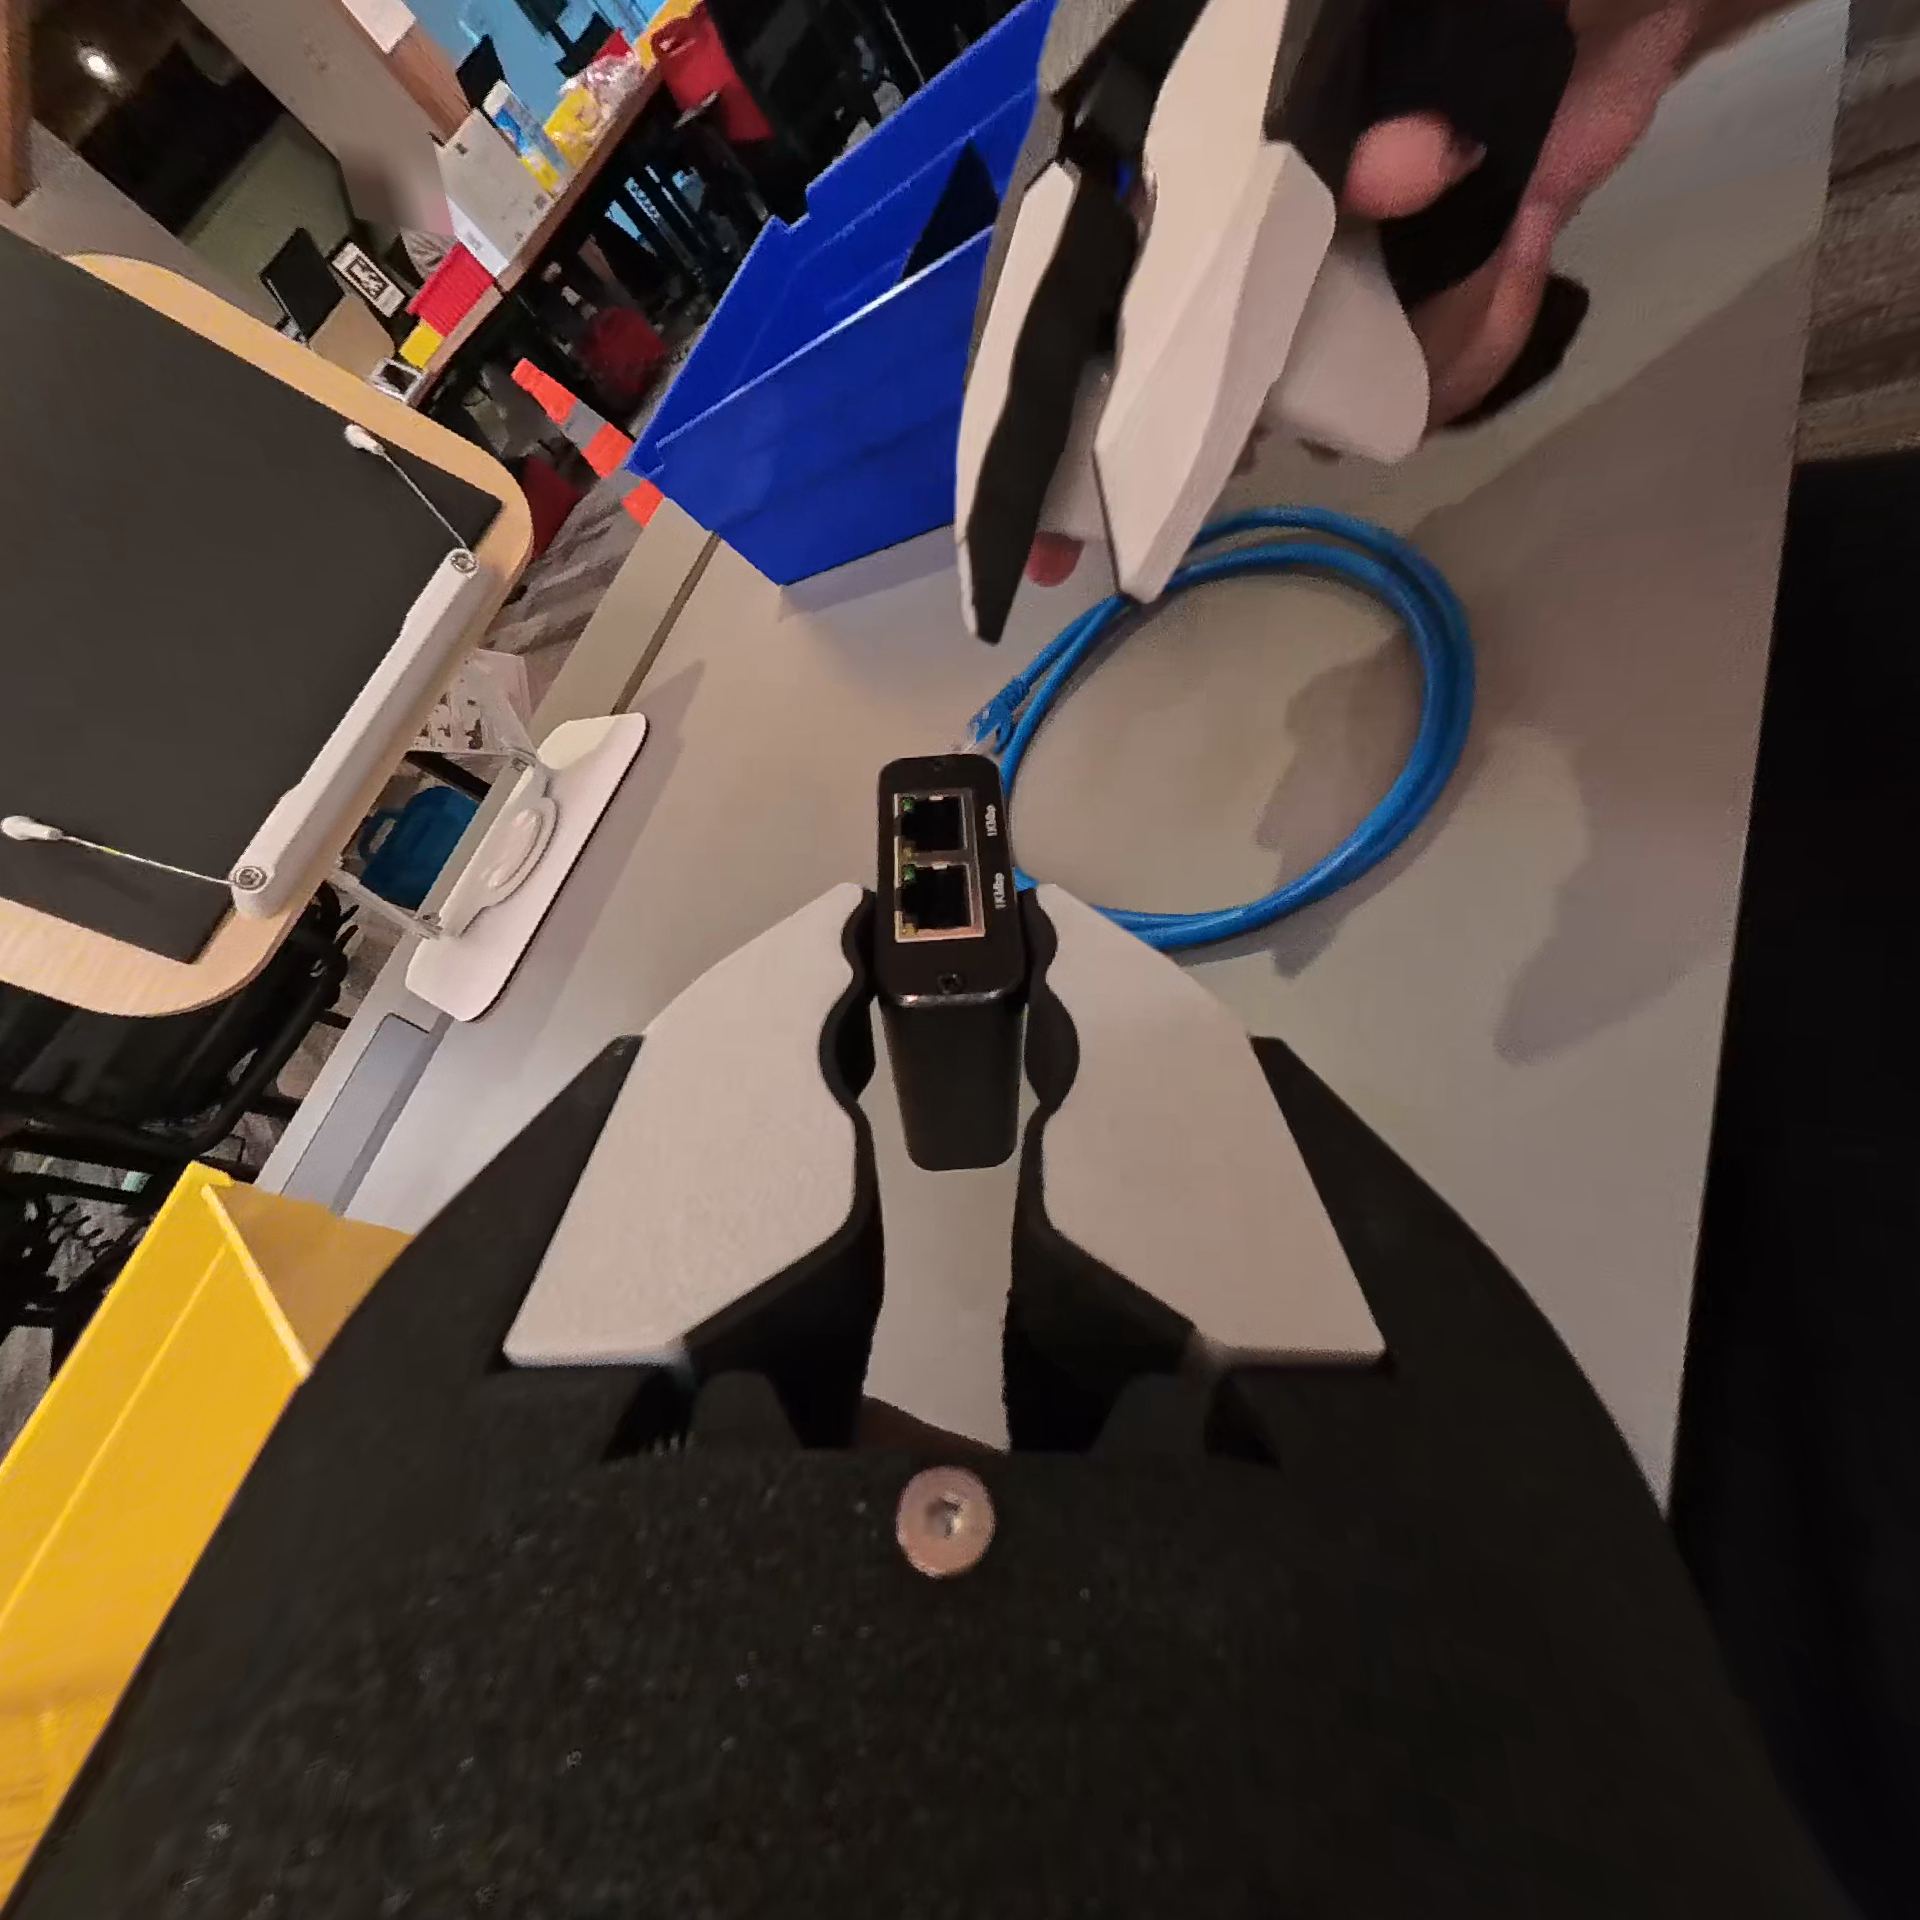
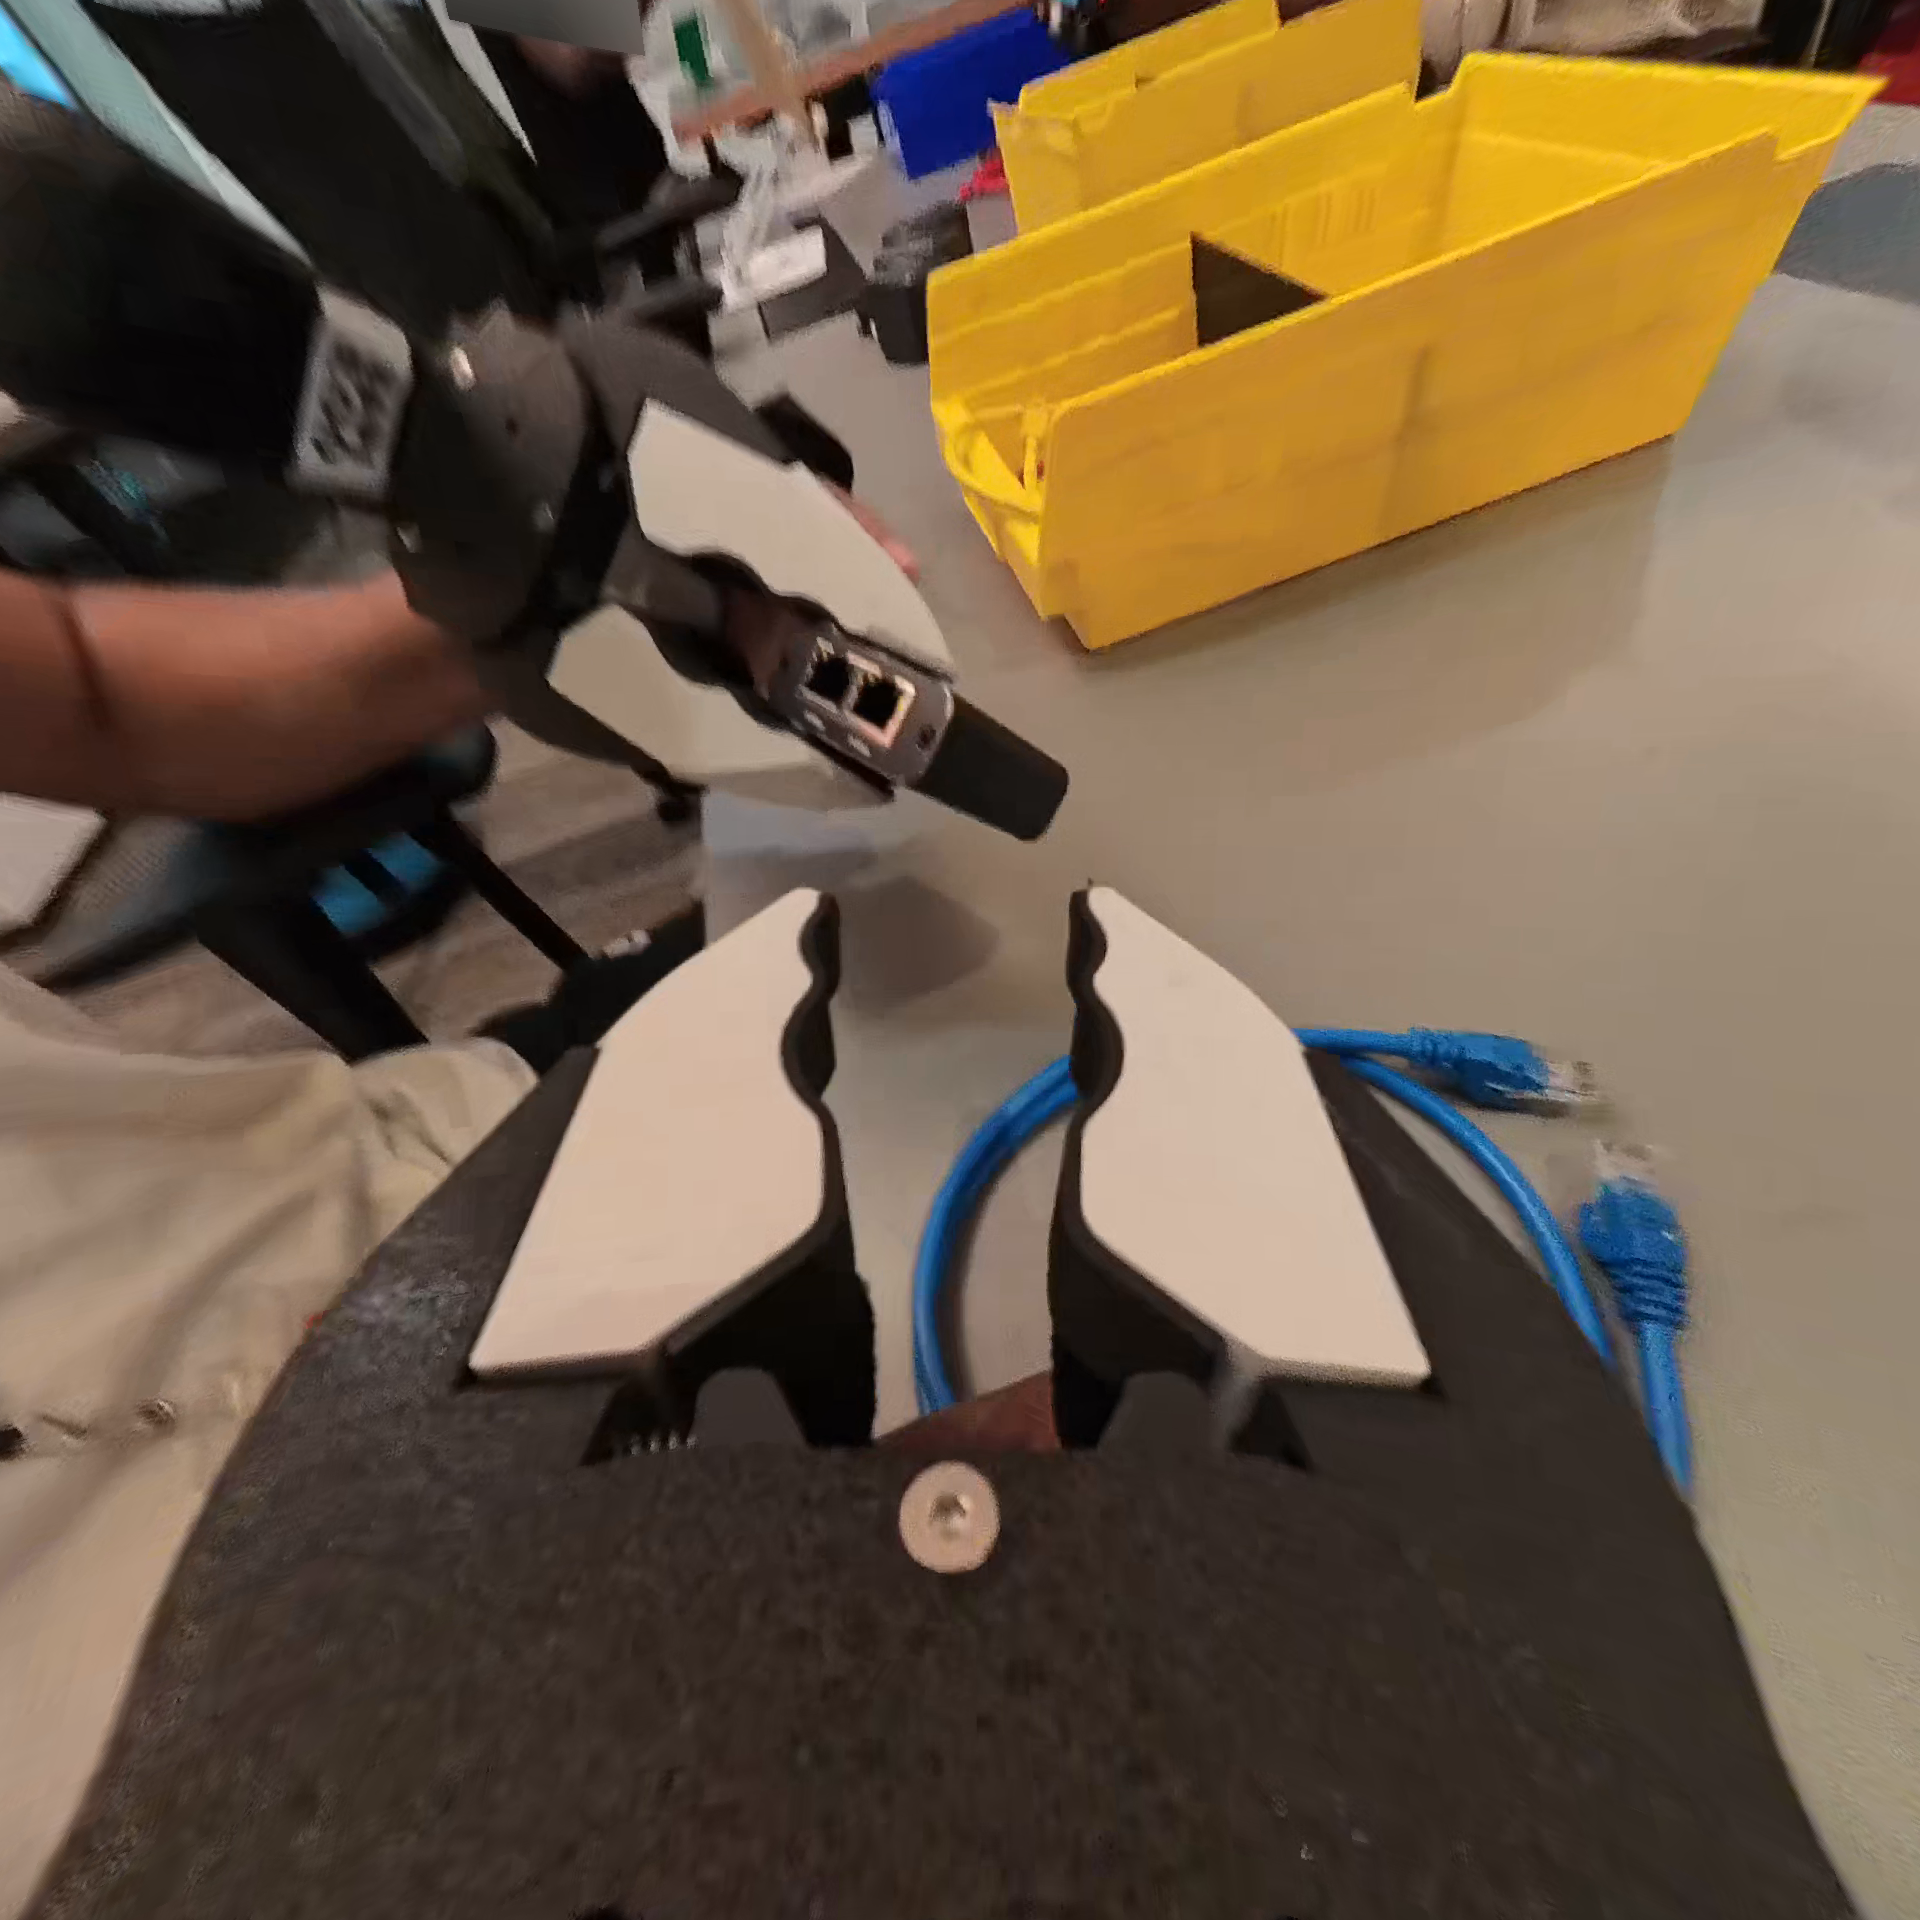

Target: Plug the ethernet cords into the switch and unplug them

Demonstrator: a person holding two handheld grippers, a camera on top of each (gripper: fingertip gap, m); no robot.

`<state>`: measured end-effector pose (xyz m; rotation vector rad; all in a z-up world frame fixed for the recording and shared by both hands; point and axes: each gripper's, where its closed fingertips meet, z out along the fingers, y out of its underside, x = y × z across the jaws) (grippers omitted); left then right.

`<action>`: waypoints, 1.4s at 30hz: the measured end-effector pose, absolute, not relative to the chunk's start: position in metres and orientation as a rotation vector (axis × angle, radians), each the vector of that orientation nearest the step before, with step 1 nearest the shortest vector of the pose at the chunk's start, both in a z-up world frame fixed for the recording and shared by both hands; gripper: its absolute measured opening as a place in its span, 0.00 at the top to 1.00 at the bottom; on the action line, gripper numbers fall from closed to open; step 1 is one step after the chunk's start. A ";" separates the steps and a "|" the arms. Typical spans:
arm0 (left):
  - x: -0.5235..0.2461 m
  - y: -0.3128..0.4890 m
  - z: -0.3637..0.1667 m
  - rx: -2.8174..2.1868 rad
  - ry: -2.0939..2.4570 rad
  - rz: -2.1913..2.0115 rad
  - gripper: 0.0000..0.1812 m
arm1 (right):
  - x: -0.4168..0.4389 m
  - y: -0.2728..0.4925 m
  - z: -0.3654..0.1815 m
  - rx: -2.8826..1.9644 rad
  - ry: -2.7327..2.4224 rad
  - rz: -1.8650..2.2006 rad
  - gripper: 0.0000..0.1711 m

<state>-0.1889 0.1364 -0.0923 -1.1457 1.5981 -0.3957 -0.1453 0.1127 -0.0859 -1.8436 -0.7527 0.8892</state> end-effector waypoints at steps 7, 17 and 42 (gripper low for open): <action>-0.178 0.113 -0.078 -1.025 1.576 -0.408 0.87 | -0.185 0.115 -0.080 -1.792 -0.506 1.331 0.55; -0.175 0.093 -0.069 -0.957 1.578 -0.503 0.86 | -0.196 0.105 -0.082 -1.822 -0.396 1.728 0.61; -0.178 0.077 -0.070 -1.016 1.649 -0.688 0.87 | -0.202 0.087 -0.082 -1.776 -0.445 2.019 0.61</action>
